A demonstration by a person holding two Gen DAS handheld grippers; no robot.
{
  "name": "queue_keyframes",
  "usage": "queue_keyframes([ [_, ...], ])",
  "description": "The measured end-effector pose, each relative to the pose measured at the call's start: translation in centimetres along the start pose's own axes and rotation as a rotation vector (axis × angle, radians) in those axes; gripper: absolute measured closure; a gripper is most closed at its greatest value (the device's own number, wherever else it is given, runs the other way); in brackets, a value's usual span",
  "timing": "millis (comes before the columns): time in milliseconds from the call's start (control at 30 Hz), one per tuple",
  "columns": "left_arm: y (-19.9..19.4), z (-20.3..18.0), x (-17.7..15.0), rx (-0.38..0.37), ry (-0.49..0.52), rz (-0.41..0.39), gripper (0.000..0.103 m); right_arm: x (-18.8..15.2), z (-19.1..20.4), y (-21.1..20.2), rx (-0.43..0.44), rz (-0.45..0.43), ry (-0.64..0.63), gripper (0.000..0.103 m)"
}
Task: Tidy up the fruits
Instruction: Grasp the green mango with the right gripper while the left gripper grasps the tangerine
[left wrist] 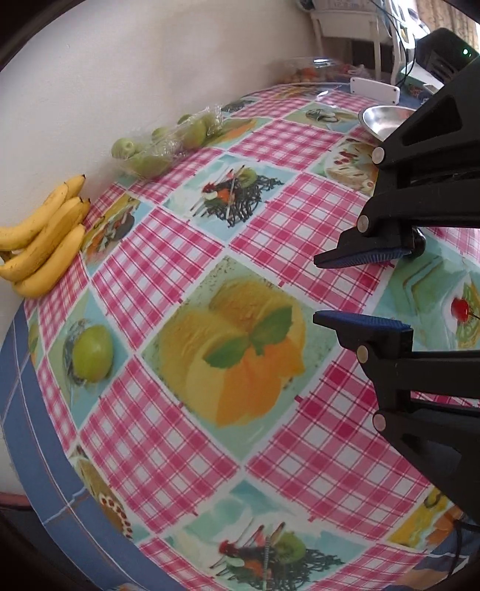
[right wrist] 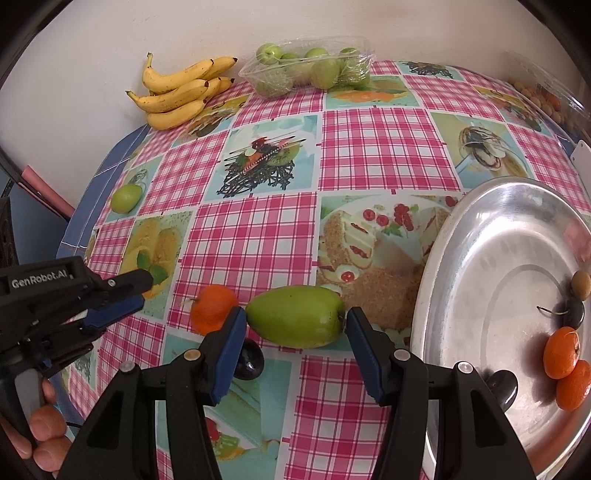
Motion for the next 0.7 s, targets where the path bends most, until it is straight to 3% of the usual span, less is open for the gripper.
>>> queue_keyframes([
  [200, 0.5, -2.5, -1.0, -0.068, 0.070, 0.052, 0.076, 0.1, -0.1, 0.0, 0.003, -0.002, 0.007, 0.045],
  [433, 2.7, -3.1, -2.6, -0.144, 0.039, 0.184, 0.075, 0.0, 0.1, 0.3, 0.005, 0.005, 0.003, 0.045],
  [700, 3.0, -3.3, -2.8, -0.129, 0.031, 0.188, 0.071, -0.1, 0.0, 0.2, 0.004, 0.005, 0.000, 0.045],
])
Point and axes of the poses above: each gripper's, at about its wrist camera, not at the fingertips, and y roughly the way its jaws point, z to its left, x to its top, the point moved 2 cm from there along y, roughly the way its jaws point, and after that the axes turned 4 degrees about -z, right-handed, at the moved point
